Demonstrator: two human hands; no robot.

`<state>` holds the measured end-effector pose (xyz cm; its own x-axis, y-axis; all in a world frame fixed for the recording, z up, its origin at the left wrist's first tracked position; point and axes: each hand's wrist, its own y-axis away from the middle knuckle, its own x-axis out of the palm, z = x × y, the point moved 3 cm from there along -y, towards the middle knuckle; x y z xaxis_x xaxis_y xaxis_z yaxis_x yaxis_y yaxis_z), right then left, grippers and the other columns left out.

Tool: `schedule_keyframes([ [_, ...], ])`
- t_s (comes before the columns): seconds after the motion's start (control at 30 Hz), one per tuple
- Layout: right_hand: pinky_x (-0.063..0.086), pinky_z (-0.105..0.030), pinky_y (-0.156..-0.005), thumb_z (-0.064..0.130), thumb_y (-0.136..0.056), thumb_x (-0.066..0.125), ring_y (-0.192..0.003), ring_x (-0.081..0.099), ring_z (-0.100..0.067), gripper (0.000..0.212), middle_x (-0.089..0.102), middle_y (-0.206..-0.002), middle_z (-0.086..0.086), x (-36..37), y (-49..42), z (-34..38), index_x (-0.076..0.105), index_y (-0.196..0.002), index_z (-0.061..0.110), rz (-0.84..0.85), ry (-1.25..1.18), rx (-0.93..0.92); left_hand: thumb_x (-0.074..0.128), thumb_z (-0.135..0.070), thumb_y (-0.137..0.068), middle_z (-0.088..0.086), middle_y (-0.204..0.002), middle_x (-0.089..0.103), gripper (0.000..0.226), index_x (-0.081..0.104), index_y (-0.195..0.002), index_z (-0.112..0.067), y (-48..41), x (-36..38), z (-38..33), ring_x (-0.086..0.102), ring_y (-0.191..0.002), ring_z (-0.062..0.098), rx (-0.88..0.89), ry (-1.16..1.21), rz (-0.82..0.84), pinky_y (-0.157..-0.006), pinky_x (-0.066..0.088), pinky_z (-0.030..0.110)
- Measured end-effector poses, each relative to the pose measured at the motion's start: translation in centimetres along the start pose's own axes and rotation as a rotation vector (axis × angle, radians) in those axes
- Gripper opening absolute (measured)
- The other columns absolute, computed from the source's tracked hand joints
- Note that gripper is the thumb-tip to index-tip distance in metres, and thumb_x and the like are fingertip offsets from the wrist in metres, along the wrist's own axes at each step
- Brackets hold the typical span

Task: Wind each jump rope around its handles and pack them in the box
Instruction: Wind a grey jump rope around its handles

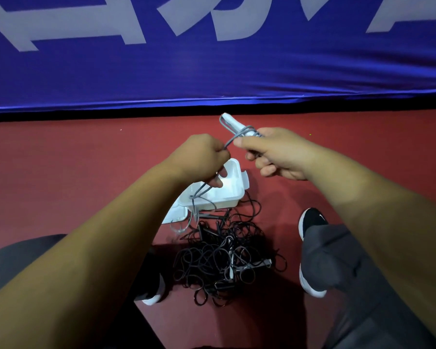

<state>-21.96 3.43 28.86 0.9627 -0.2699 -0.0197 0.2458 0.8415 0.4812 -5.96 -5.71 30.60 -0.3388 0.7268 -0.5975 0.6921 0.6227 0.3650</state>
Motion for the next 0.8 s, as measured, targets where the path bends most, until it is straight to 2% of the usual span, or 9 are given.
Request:
schedule_keyframes([
  [0.1, 0.023, -0.021, -0.040, 0.069, -0.089, 0.072, -0.048, 0.028, -0.008, 0.056, 0.055, -0.074, -0.002, -0.1, 0.5, 0.9, 0.059, -0.103, 0.015, -0.066, -0.129, 0.007, 0.062, -0.025, -0.106, 0.015, -0.093, 0.078, 0.022, 0.071, -0.103, -0.006, 0.4, 0.1, -0.8, 0.079, -0.074, 0.032, 0.025, 0.153, 0.003, -0.068, 0.067, 0.042],
  [0.2, 0.020, -0.021, -0.038, 0.082, -0.089, 0.058, -0.047, 0.024, -0.008, 0.069, 0.055, -0.071, -0.002, -0.5, 0.6, 1.3, 0.058, -0.096, 0.014, -0.106, -0.205, 0.044, 0.072, -0.030, -0.099, 0.007, -0.090, 0.079, 0.021, 0.077, -0.095, -0.011, 0.5, -0.5, -1.1, 0.079, -0.080, 0.024, 0.122, 0.163, -0.027, -0.071, 0.064, 0.039],
  [0.3, 0.017, -0.020, -0.036, 0.078, -0.092, 0.060, -0.047, 0.022, -0.007, 0.063, 0.054, -0.070, -0.001, -0.7, 0.6, 1.3, 0.058, -0.094, 0.014, -0.099, -0.227, 0.061, 0.072, -0.039, -0.097, 0.005, -0.081, 0.075, 0.022, 0.079, -0.085, -0.022, 0.3, -1.4, -0.9, 0.066, -0.072, 0.017, 0.267, -0.028, -0.078, -0.071, 0.053, 0.038],
  [0.37, 0.016, -0.020, -0.036, 0.069, -0.095, 0.062, -0.048, 0.020, -0.007, 0.053, 0.052, -0.070, 0.000, -0.7, 0.7, 1.4, 0.058, -0.090, 0.016, -0.084, -0.236, 0.065, 0.074, -0.033, -0.098, 0.004, -0.085, 0.077, 0.017, 0.080, -0.092, -0.019, 0.3, -1.6, -0.9, 0.064, -0.076, 0.011, 0.302, 0.025, -0.045, -0.076, 0.053, 0.037],
  [0.43, 0.014, -0.019, -0.037, 0.062, -0.096, 0.062, -0.048, 0.020, -0.007, 0.045, 0.052, -0.070, -0.001, -0.8, 0.8, 1.6, 0.058, -0.092, 0.017, -0.077, -0.267, 0.065, 0.076, -0.023, -0.097, -0.002, -0.090, 0.079, 0.012, 0.081, -0.106, -0.019, 0.4, -1.6, -1.1, 0.067, -0.081, 0.004, 0.318, 0.087, -0.005, -0.082, 0.054, 0.027],
  [0.5, 0.014, -0.018, -0.037, 0.057, -0.097, 0.063, -0.047, 0.020, -0.006, 0.040, 0.052, -0.070, -0.001, -0.9, 0.8, 1.8, 0.057, -0.105, 0.019, -0.061, -0.314, 0.062, 0.078, -0.017, -0.094, -0.010, -0.090, 0.079, 0.024, 0.080, -0.117, -0.023, 0.3, -1.7, -1.1, 0.068, -0.082, -0.002, 0.322, 0.073, 0.018, -0.081, 0.051, 0.013],
  [0.6, 0.016, -0.018, -0.035, 0.055, -0.098, 0.064, -0.046, 0.021, -0.006, 0.039, 0.053, -0.072, -0.001, -0.8, 1.0, 2.0, 0.053, -0.109, 0.020, -0.019, -0.314, 0.061, 0.082, -0.020, -0.090, -0.013, -0.090, 0.079, 0.030, 0.080, -0.118, -0.030, -0.1, -2.1, -0.5, 0.068, -0.080, -0.007, 0.281, -0.058, -0.006, -0.076, 0.044, 0.006],
  [0.7, 0.021, -0.019, -0.034, 0.056, -0.099, 0.063, -0.045, 0.023, -0.006, 0.040, 0.055, -0.073, -0.002, -0.3, 1.4, 1.9, 0.053, -0.106, 0.018, 0.049, -0.267, 0.077, 0.082, -0.028, -0.090, -0.006, -0.081, 0.079, 0.016, 0.084, -0.106, -0.029, -0.5, -2.3, 0.2, 0.072, -0.073, 0.004, 0.223, -0.137, -0.052, -0.067, 0.049, 0.011],
  [0.8, 0.047, -0.025, -0.045, 0.059, -0.099, 0.063, -0.046, 0.038, -0.009, 0.047, 0.062, -0.079, -0.006, 0.1, 1.6, 1.7, 0.061, -0.103, 0.012, 0.083, -0.206, 0.085, 0.077, -0.031, -0.095, 0.007, -0.076, 0.076, 0.020, 0.079, -0.091, -0.012, -0.6, -1.9, 0.6, 0.076, -0.065, 0.014, 0.158, -0.139, -0.034, -0.065, 0.063, 0.033],
])
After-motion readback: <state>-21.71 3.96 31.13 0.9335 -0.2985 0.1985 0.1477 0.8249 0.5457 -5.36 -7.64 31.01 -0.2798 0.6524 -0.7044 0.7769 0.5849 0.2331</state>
